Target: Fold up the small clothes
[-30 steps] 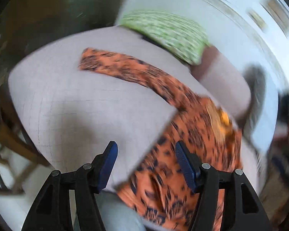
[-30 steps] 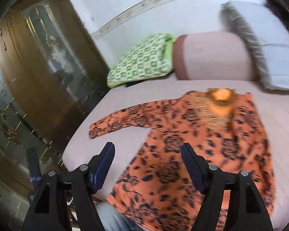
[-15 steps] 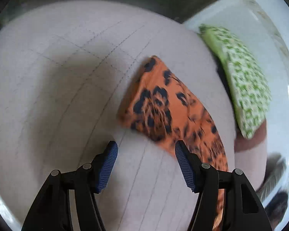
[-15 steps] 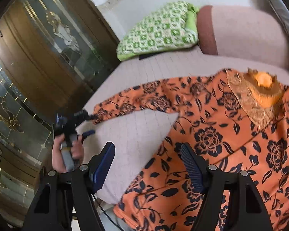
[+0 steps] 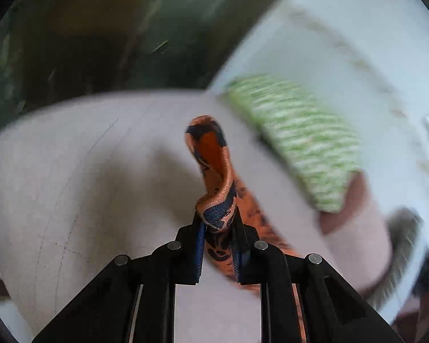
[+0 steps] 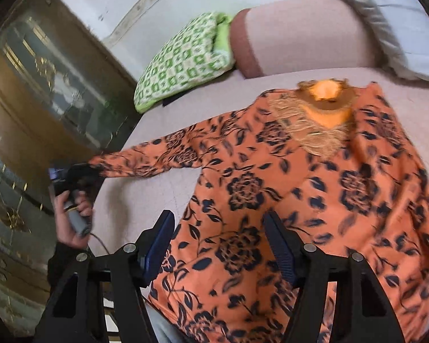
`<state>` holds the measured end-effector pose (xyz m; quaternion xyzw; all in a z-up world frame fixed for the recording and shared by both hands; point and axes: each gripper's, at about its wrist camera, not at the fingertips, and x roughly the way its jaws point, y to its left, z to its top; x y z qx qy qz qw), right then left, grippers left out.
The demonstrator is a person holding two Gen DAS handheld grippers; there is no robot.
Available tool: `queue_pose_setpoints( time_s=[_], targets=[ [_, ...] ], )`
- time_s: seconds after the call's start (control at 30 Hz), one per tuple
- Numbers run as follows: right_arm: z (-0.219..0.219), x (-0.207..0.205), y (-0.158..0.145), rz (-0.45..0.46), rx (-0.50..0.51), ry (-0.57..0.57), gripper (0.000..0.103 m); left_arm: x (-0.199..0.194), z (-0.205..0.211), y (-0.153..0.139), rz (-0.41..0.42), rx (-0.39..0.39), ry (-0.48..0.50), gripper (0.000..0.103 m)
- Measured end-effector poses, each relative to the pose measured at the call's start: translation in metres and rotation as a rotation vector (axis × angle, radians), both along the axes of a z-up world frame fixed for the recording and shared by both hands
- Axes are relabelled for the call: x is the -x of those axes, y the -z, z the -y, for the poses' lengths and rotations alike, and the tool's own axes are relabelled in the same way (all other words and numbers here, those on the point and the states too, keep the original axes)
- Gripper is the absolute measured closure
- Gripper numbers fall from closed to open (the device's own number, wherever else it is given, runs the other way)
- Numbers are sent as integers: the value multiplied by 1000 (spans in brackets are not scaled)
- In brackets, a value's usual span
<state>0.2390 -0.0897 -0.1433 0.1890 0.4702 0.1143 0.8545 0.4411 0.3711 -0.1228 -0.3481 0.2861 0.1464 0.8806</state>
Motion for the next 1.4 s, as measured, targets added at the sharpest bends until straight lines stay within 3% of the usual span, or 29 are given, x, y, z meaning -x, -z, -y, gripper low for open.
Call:
queue_pose_setpoints(
  time_s=[0.13, 0.2, 0.3, 0.37, 0.43, 0.53, 0.6, 0.73, 0.87, 0.93, 1.03, 1.17, 1.27, 1.3, 1.33, 1.4],
  targets=[
    [30, 33, -10, 15, -15, 61, 36, 43, 95, -81, 189, -154, 239, 88],
    [46, 48, -12, 14, -26, 90, 36, 62, 143, -101, 232, -194, 345, 88],
    [74, 69, -15, 21, -32, 142, 36, 86, 223, -107, 246, -263, 554, 87],
    [94, 83, -17, 30, -36, 182, 36, 102, 276, -95, 223, -350, 666, 87],
    [113, 95, -18, 36, -45, 218, 36, 106, 310, -76, 181, -377, 761, 87],
    [140, 113, -14, 37, -60, 271, 36, 104, 358, -37, 83, -352, 925, 87],
    [157, 122, -8, 31, -61, 302, 36, 104, 387, -6, 7, -380, 1017, 87],
    [191, 136, 13, -11, -91, 360, 35, 112, 419, 50, -167, -310, 1177, 82],
    [213, 145, 28, -31, -145, 392, 34, 122, 411, 57, -209, -268, 1198, 74],
    [214, 143, 31, -29, -160, 372, 34, 146, 397, 50, -214, -223, 1166, 63],
    [204, 129, 43, -63, -175, 321, 34, 164, 351, 41, -211, -157, 1023, 53],
    [174, 96, 66, -130, -154, 235, 34, 142, 312, 45, -245, -85, 884, 53],
    [152, 69, 85, -185, -52, 185, 40, 121, 287, 43, -260, -45, 795, 53],
    [147, 61, 96, -228, -6, 183, 50, 115, 282, 44, -261, -32, 775, 53],
    [144, 57, 105, -266, 6, 177, 70, 105, 276, 47, -264, -16, 753, 53],
    [140, 56, 114, -309, -12, 163, 96, 82, 262, 50, -277, 24, 712, 53]
  ],
)
